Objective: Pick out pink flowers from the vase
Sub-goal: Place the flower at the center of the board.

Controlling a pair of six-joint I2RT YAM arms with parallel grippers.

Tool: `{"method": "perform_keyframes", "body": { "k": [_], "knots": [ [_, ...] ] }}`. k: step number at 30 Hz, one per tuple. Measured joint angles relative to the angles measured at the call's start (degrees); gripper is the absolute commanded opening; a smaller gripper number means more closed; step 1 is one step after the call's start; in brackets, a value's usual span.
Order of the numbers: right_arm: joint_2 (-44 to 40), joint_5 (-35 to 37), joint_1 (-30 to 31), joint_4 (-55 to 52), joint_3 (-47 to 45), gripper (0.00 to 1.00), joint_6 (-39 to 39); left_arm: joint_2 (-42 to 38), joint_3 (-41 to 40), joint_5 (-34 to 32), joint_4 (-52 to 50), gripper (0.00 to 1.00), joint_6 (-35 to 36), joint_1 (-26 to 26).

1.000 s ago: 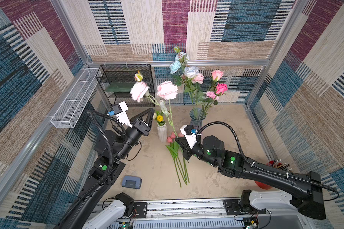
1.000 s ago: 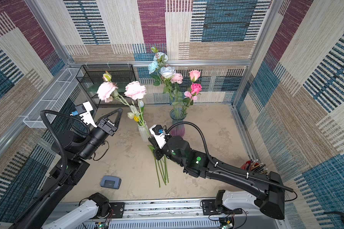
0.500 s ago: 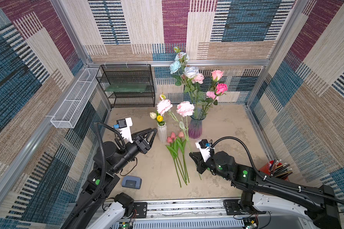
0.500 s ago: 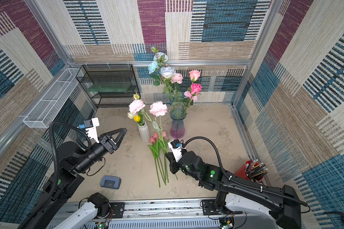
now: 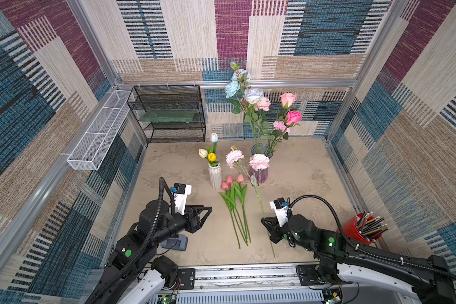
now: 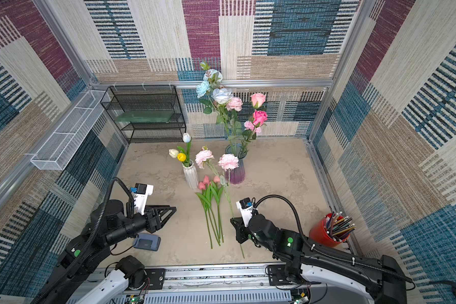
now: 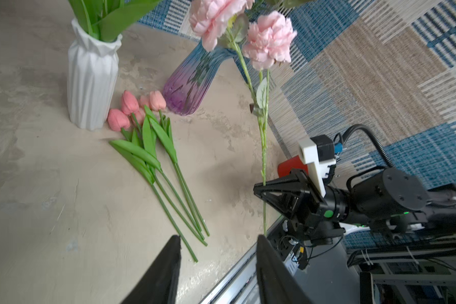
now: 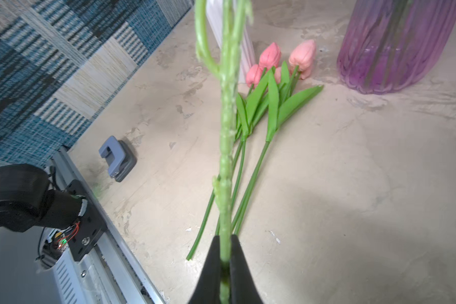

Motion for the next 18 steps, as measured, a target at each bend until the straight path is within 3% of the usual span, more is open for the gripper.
{"method": "perform_keyframes", "body": {
  "k": [7,18],
  "knots": [
    [13.8,4.0,-2.8,-3.2,9.1,0.0,4.6,-2.1,1.5,-0.3,-7.7,0.48,3.1,-1.5],
    [36.1,-3.1,-13.5,-5.9,25.4,0.01,2.6,-6.6,2.3,-2.4,-9.8,0.47,12.3,-2.2]
  ]
}}
